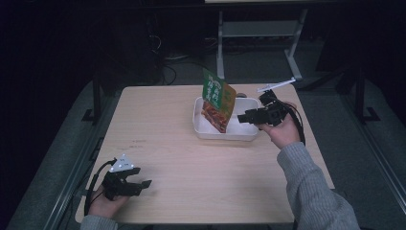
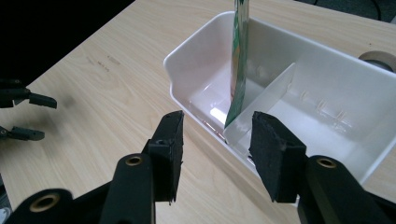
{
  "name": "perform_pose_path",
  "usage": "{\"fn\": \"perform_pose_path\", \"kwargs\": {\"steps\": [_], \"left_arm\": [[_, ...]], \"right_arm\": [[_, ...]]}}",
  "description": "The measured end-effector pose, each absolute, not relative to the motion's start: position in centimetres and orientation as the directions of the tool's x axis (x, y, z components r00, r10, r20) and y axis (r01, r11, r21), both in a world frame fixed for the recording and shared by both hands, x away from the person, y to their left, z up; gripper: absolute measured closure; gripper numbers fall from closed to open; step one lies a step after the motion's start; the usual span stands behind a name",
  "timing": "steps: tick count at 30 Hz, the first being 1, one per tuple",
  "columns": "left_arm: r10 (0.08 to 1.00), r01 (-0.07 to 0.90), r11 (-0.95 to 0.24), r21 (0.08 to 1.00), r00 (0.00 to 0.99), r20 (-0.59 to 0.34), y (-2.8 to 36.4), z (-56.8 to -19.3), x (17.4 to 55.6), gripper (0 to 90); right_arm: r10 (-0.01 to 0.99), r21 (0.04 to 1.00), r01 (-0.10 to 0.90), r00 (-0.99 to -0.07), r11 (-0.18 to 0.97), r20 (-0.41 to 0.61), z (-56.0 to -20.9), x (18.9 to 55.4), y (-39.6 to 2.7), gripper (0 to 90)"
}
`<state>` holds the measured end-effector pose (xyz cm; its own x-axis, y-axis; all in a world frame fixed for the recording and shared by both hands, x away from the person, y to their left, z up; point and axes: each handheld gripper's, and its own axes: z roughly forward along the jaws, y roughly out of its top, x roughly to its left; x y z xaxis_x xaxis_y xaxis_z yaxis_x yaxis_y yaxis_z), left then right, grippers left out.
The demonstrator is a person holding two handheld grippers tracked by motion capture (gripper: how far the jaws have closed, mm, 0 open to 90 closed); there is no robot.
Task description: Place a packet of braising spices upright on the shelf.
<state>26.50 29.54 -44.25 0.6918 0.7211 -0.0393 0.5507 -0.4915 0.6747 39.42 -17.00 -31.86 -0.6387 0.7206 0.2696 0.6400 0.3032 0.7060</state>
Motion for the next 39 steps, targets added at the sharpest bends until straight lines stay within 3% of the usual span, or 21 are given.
{"fn": "perform_pose_path", "kwargs": {"steps": [39], "left_arm": [[0.713,0.543,-0.499,0.675,0.700,-0.036,29.2,-44.3,26.5,30.9]], "right_arm": [[0.691,0.678,0.671,-0.643,0.301,0.330,-36.6,34.6,-19.5,47.8]]}}
